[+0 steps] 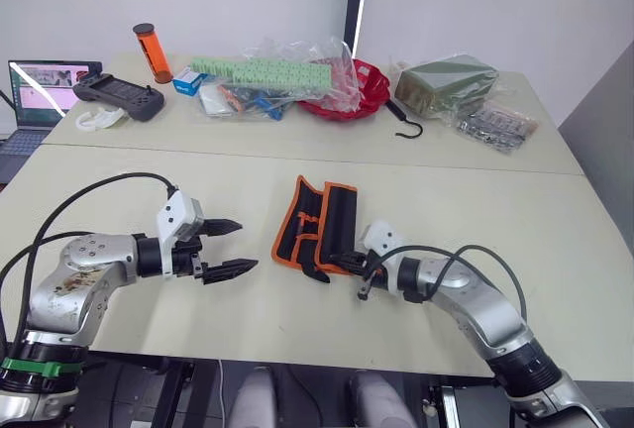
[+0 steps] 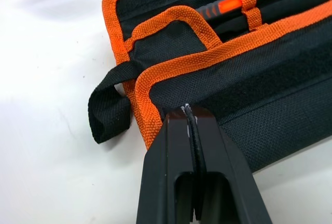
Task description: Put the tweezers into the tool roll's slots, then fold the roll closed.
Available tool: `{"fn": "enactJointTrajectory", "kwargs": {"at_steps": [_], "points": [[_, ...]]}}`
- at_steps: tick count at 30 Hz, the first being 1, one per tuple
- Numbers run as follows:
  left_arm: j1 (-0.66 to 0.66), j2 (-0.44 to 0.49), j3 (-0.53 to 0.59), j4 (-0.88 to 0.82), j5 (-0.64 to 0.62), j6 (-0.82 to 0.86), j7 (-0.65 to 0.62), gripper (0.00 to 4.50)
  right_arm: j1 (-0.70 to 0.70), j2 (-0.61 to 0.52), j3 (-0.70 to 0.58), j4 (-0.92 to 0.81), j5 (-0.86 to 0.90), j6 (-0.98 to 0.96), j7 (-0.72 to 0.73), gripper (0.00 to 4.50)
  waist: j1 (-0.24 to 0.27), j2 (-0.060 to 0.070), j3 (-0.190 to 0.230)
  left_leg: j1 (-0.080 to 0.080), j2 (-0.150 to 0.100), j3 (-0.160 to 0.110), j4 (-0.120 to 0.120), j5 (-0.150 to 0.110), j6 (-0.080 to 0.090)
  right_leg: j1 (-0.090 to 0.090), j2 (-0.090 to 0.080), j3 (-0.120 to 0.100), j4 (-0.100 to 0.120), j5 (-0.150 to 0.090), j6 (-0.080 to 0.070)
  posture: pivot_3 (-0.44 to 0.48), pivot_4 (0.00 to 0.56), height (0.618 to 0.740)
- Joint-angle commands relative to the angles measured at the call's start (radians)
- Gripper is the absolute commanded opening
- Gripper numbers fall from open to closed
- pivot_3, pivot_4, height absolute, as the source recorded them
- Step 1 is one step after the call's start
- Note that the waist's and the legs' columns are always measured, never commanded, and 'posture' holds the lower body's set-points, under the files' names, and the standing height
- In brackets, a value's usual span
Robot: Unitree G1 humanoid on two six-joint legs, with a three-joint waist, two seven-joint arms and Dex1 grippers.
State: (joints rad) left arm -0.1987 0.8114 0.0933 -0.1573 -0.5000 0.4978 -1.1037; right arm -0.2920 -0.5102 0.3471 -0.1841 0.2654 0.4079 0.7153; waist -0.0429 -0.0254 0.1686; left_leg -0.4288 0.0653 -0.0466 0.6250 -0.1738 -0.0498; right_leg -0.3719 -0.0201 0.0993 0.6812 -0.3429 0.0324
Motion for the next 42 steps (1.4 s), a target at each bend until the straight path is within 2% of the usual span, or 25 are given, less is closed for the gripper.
{"fn": "enactJointTrajectory", "kwargs": {"at_steps": [1, 12, 17, 26, 37, 42], "points": [[-0.024, -0.023, -0.005, -0.008, -0.017, 0.058, 0.047, 4.5, 0.008, 0.007, 0.004, 0.015, -0.033, -0.024, 0.017, 0.03, 0.0, 0.0, 0.0, 0.0, 0.0, 0.0, 0.0, 0.0, 0.0, 0.0, 0.0, 0.0, 0.0, 0.0, 0.0, 0.0, 0.15, 0.738], [-0.028, -0.185, -0.039, -0.057, -0.075, 0.221, 0.19, 4.5, 0.014, 0.021, -0.002, 0.016, -0.075, -0.024, 0.039, 0.03, 0.0, 0.0, 0.0, 0.002, 0.0, -0.002, 0.001, 0.0, 0.0, 0.002, 0.0, -0.001, 0.001, 0.0, 0.0, 0.0, 0.15, 0.738], [-0.034, -0.232, -0.054, -0.058, -0.069, 0.238, 0.233, 3.05, 0.014, 0.024, -0.004, 0.012, -0.081, -0.022, 0.042, 0.0, 0.001, 0.0, 0.0, 0.003, -0.001, -0.002, 0.001, 0.0, 0.0, 0.003, 0.0, -0.001, 0.001, 0.0, 0.0, 0.0, 0.15, 0.738], [-0.035, -0.245, -0.063, -0.049, -0.058, 0.226, 0.241, 0.04, 0.019, 0.029, -0.01, 0.007, -0.089, -0.023, 0.043, 0.0, 0.001, 0.0, 0.0, 0.003, -0.001, -0.002, 0.001, 0.0, 0.0, 0.004, 0.0, -0.001, 0.001, 0.0, 0.0, 0.0, 0.15, 0.738], [-0.129, -0.231, 0.004, 0.076, 0.005, 0.099, 0.288, 0.04, -0.028, 0.071, -0.012, 0.013, -0.106, -0.006, 0.035, 0.0, -0.001, 0.0, 0.0, 0.003, -0.001, -0.002, 0.001, 0.0, -0.001, 0.004, 0.0, -0.001, 0.001, 0.0, 0.0, 0.0, 0.15, 0.738], [-0.141, -0.239, -0.031, 0.052, 0.013, 0.083, 0.279, 0.04, -0.001, 0.061, -0.025, -0.019, -0.1, 0.006, 0.043, 0.0, 0.001, 0.0, 0.0, 0.003, -0.001, -0.003, 0.0, 0.0, -0.001, 0.003, -0.001, -0.002, 0.001, 0.0, 0.0, 0.0, 0.15, 0.738]]}}
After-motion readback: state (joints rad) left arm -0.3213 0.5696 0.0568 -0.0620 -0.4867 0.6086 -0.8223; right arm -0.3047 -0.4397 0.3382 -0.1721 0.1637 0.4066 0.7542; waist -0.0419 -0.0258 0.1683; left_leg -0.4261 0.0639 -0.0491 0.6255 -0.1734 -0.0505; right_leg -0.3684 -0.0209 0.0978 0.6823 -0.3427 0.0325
